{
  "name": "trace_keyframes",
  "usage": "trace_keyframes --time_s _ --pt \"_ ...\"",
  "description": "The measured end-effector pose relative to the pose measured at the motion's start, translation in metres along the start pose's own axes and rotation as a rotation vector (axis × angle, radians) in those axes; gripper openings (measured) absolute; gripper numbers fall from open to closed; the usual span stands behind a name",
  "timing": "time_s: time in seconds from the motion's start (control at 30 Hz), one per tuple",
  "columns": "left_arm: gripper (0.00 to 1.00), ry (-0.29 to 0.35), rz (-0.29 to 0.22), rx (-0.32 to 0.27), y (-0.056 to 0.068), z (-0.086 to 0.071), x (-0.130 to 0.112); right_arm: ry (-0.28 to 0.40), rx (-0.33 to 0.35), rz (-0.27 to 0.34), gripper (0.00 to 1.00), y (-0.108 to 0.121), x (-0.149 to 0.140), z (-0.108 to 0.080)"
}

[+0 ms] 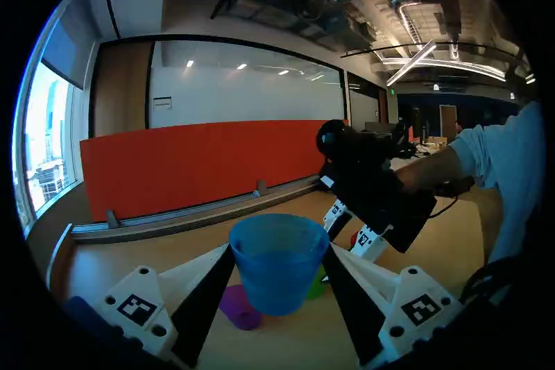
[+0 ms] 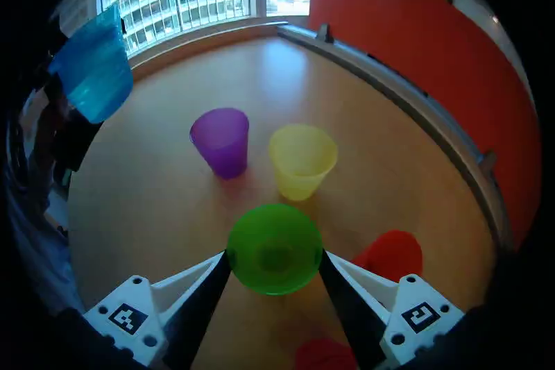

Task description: Pour water

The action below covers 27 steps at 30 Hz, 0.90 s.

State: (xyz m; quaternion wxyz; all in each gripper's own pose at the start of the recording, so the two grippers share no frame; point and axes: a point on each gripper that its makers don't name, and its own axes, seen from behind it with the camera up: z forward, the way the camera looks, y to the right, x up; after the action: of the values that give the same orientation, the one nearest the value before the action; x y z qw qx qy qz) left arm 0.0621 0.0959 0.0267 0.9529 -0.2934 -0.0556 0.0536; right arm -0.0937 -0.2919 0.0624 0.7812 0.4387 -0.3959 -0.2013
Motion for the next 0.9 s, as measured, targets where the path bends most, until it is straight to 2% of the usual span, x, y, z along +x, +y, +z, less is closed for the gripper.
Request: trace_keyframes --time_s 0.27,0.57,0.9 --pt "0.86 -0.002 -0.001 0.005 0.0 0.0 -0.001 0.103 -0.003 0.016 0.92 -0.003 0.011 -0.014" --pt "0.86 -0.008 0.004 0.011 0.002 0.003 0.001 0.253 -0.032 0.006 0.92 -0.002 0.027 -0.045" --pt "0.86 -0.007 0.01 0.009 0.01 0.003 0.006 0.424 -0.06 0.012 0.92 -0.002 0.044 -0.078"
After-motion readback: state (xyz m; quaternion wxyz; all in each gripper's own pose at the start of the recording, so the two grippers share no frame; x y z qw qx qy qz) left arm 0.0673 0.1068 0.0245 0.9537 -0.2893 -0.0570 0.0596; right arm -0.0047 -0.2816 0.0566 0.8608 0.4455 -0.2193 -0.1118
